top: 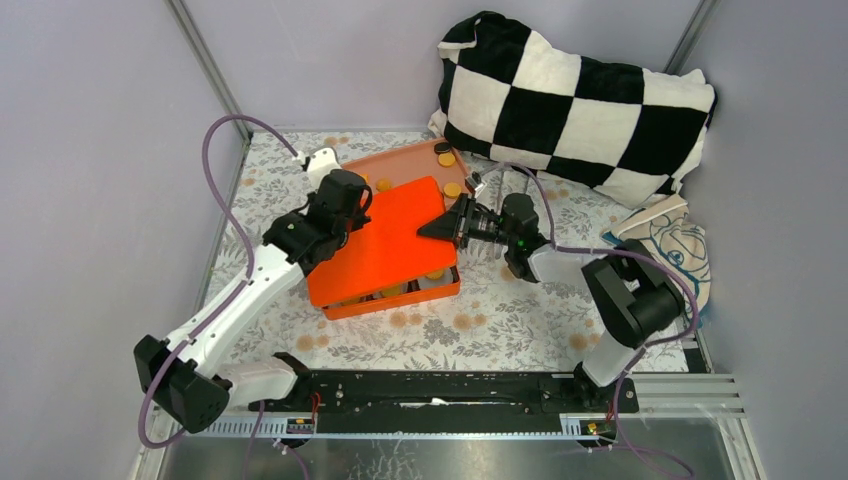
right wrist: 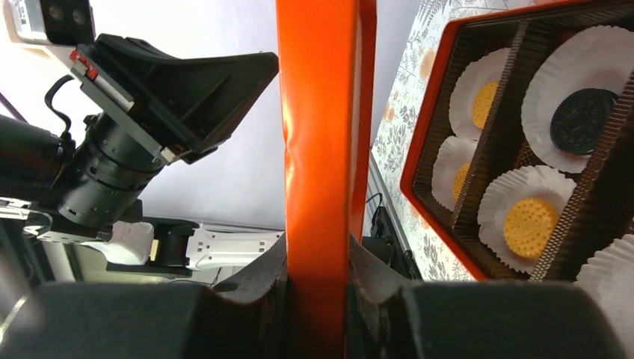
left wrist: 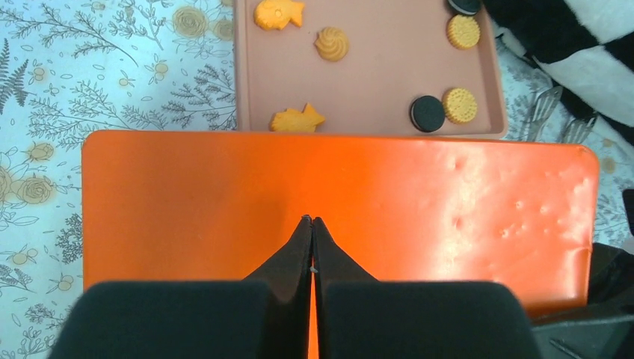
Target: Pack the cookies
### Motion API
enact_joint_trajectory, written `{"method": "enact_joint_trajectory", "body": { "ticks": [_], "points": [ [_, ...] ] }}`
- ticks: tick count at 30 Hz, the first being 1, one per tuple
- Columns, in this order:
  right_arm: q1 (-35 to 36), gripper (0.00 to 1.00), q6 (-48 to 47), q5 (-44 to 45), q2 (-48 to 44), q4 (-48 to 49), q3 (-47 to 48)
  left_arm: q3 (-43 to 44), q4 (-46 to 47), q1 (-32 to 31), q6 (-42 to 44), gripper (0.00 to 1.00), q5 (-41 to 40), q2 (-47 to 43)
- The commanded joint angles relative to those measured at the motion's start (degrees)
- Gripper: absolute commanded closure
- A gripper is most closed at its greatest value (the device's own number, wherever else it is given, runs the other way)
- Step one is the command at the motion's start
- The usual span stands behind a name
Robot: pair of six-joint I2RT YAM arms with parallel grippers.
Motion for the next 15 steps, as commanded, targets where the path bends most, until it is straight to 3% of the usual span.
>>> {"method": "enact_joint_trajectory", "body": {
  "ticks": [1, 9, 15],
  "points": [
    [-0.31, 1.00, 8.20, -3.84, 5.31, 19.39, -0.09, -1.87, 2.38, 0.15, 1.09, 1.00, -1.71, 0.99],
    [-1.73, 1.00, 10.31, -5.20, 13.80, 24.67, -1.11, -3.26, 3.30, 0.15, 1.38, 1.00, -1.91, 2.07],
    [-5.05, 1.00, 8.90, -5.96, 14.53, 23.99, -2.74, -4.17, 3.81, 0.15, 1.16, 1.00, -1.22, 2.44]
  ]
}}
